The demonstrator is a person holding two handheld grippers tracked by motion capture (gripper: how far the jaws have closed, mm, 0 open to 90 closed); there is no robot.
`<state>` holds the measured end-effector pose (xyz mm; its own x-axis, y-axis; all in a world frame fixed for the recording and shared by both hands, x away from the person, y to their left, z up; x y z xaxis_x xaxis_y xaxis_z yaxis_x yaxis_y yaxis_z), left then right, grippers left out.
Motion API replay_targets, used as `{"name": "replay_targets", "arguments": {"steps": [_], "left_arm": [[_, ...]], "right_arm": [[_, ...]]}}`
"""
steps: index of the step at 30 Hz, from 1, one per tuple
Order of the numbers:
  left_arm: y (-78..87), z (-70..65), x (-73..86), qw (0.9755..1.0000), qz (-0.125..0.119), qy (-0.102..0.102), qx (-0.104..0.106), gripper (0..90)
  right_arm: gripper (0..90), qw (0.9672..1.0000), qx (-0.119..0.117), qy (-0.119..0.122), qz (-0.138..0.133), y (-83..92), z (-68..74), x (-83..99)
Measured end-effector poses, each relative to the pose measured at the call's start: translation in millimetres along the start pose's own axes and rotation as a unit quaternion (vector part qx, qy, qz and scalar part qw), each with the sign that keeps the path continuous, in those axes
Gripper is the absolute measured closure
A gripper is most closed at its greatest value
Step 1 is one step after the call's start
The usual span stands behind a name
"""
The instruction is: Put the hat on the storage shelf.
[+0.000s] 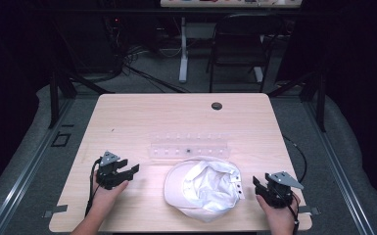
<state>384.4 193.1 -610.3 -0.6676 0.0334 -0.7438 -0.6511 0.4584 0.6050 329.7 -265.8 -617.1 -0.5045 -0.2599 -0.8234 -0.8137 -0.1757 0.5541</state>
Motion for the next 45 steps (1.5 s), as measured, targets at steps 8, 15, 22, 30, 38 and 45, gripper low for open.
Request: {"name": "replay_targets", "arguments": {"steps": [8,15,22,30,38,45], "left_arm": [[0.3,-23.2,0.8,0.9988,0.002,-0.007,0.049,30.0],[-2.6,-27.0,4.8,0.9980,0.010,-0.062,0.014,34.5],[-3.0,-12.8,2.3,0.9998,0.009,0.011,0.014,33.6],[-1.7,-9.9,2.5,1.0000,0.009,0.004,0.003,36.0],[-1.9,-9.9,3.3,0.9999,0.010,-0.009,0.000,39.8],[-0.5,-8.1,2.1,0.9999,0.005,-0.010,-0.003,42.1]], "right_arm": [[46.9,0.9998,-0.012,-0.015,-0.003,2.8,2.4,-2.0],[45.3,0.9990,-0.031,-0.032,-0.009,4.2,4.8,-3.0],[39.7,0.9962,-0.058,-0.048,-0.044,9.3,8.5,-11.5],[35.8,0.9882,-0.084,-0.106,-0.073,12.8,6.4,-16.8],[34.8,0.9748,-0.116,-0.168,-0.091,14.4,3.0,-19.2],[35.7,0.9692,-0.130,-0.192,-0.081,11.6,5.6,-18.5]]}}
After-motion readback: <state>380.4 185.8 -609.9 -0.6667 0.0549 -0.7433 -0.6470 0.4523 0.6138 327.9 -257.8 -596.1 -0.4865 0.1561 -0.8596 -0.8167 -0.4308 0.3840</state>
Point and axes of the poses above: each handheld gripper's, and its own axes: y roughly backward along the jaws, x roughly out of its underside, z roughly to its left, the point moved 8 cm from there along -y, roughly forward along the jaws, and after that the axes turned 10 degrees about y, right-handed, at the moved point
